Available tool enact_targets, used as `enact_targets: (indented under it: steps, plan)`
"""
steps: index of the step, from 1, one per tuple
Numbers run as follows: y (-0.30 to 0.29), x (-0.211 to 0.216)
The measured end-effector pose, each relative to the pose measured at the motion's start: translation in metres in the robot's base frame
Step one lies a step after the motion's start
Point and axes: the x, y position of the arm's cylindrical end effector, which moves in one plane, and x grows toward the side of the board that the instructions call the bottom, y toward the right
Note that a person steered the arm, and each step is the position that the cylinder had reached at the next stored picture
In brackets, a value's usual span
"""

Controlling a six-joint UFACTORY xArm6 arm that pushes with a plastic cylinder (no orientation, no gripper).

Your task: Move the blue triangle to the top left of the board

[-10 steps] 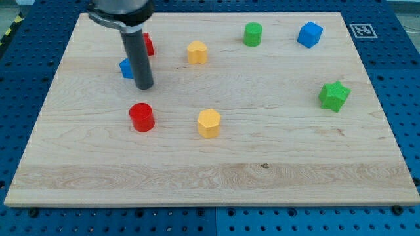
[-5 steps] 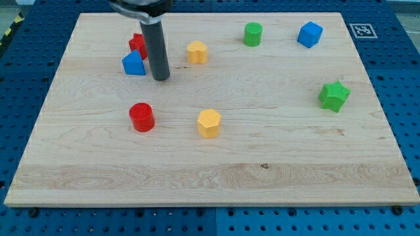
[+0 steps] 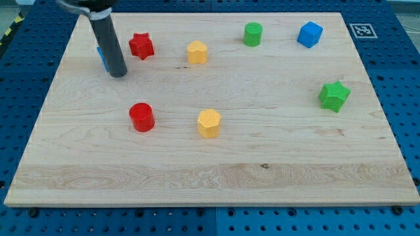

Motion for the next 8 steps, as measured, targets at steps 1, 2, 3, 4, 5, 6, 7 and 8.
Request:
enact_targets:
  steps: [1, 2, 3, 4, 5, 6, 7, 8]
  plan:
    - [-0.009, 0.001]
    - [-0.009, -0.027]
    - [-0.009, -0.049]
    - [-0.009, -0.045]
    - [-0.028, -0.025]
    - [-0.033, -0.03]
    - [-0.033, -0.068]
    - [-0.035, -0.082]
